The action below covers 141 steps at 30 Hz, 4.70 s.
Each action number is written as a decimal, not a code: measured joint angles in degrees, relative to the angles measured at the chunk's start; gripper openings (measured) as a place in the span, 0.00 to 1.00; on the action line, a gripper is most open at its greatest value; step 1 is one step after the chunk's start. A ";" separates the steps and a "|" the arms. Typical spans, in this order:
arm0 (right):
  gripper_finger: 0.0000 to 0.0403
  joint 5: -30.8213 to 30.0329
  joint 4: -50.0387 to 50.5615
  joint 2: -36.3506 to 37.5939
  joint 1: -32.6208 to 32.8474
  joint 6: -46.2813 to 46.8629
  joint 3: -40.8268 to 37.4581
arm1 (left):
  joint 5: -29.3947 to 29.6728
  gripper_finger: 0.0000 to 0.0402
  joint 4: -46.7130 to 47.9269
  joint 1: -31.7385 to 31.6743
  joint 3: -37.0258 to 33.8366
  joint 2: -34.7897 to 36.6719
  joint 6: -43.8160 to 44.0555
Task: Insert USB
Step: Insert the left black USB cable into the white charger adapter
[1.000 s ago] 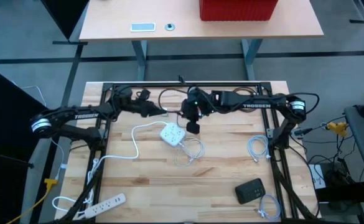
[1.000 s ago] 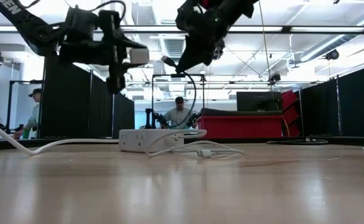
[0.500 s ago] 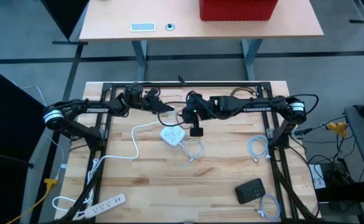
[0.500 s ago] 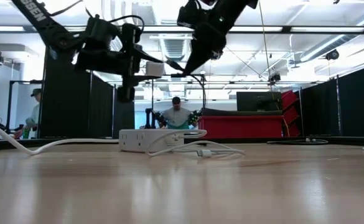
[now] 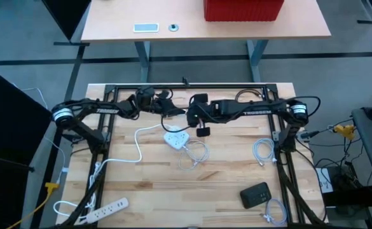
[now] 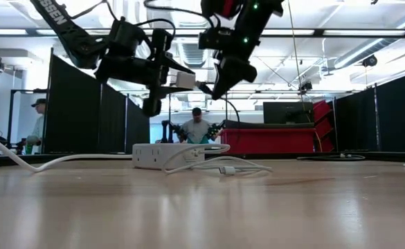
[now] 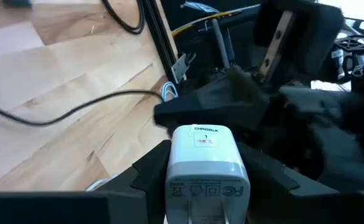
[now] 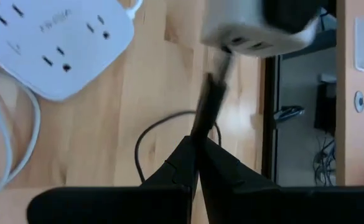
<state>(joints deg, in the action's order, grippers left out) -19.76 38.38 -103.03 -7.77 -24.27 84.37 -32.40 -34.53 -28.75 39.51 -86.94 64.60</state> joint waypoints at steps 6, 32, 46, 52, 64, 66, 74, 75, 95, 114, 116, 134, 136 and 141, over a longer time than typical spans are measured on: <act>0.00 0.01 0.08 -0.16 0.24 0.17 -0.01 | 2.15 0.36 1.18 -0.02 -0.11 0.02 -0.93; 0.00 -4.25 -1.12 0.21 0.26 -4.37 -0.10 | 1.86 0.36 1.61 0.22 -0.26 0.55 -6.02; 0.00 -4.30 -0.97 0.27 0.26 -4.19 -0.12 | 1.77 0.36 -0.42 0.17 -2.65 0.73 -6.51; 0.00 -4.32 -1.77 0.27 0.26 -3.39 -0.16 | 1.71 0.36 -5.96 0.17 -2.78 0.81 -3.88; 0.00 -4.58 -2.72 0.29 0.45 -1.33 -0.23 | 2.75 0.36 -4.34 0.22 -2.80 0.81 -3.63; 0.00 -6.16 -1.59 0.46 0.50 -0.33 -0.23 | 2.69 0.36 -4.17 0.22 -2.80 0.81 -3.63; 0.00 -8.93 1.96 1.04 0.55 4.74 -0.23 | 5.36 0.36 -4.50 0.24 -2.80 0.81 -2.39; 0.00 -8.59 1.67 1.04 0.55 4.70 -0.23 | 6.06 0.36 -4.50 0.24 -2.80 0.81 -2.38; 0.00 -8.40 -3.24 0.45 0.78 3.28 -0.23 | 6.34 0.36 -6.62 0.85 -2.80 0.79 -2.51; 0.00 -8.10 -2.25 0.45 1.54 3.92 -0.21 | 5.90 0.36 -6.59 0.85 -2.80 0.79 -2.97; 0.00 -8.11 -2.44 0.44 1.66 3.72 -0.21 | 5.89 0.36 -6.59 0.85 -2.80 0.79 -3.04; 0.00 -6.83 -2.36 0.80 2.37 2.14 -0.21 | 5.73 0.36 -5.37 0.96 -2.80 0.79 -4.11; 0.00 -6.85 -2.43 0.80 2.50 1.80 -0.21 | 5.71 0.36 -5.37 0.96 -2.80 0.79 -4.14; 0.00 -6.83 -2.63 1.21 2.60 1.08 -0.21 | 5.15 0.36 -5.41 0.96 -2.80 0.81 -5.17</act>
<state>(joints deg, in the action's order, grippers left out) -26.59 35.75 -101.83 -5.17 -23.19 84.16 -27.26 -39.94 -27.79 36.71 -86.13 59.43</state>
